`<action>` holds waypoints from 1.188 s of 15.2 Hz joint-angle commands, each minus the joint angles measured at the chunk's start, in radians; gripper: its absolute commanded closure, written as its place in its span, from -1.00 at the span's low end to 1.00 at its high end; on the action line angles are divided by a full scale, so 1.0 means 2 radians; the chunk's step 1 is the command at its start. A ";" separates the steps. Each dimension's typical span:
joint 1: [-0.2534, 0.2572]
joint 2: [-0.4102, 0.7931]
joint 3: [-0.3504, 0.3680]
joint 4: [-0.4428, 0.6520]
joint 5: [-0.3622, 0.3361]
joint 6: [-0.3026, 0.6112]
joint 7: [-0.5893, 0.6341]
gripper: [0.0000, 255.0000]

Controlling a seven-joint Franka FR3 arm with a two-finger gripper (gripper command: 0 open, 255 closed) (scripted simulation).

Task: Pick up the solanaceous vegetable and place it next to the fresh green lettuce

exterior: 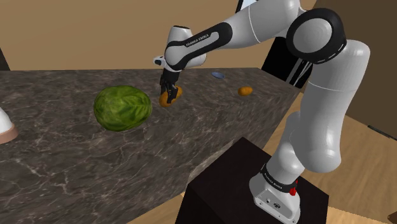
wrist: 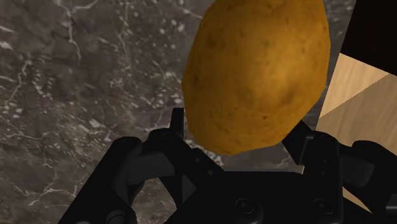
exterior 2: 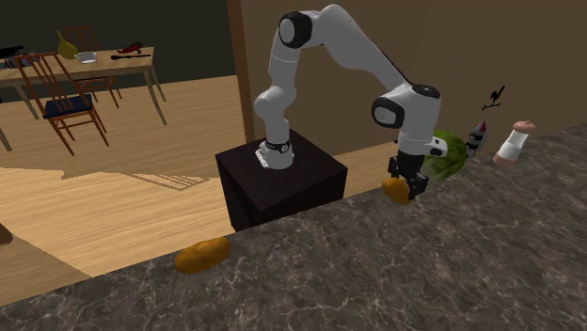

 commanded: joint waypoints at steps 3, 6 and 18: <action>0.000 0.001 0.001 -0.005 0.000 -0.002 -0.001 -1.00; 0.001 0.002 0.002 -0.003 0.001 -0.002 0.000 -1.00; 0.005 -0.034 -0.003 0.016 -0.017 -0.056 0.012 -1.00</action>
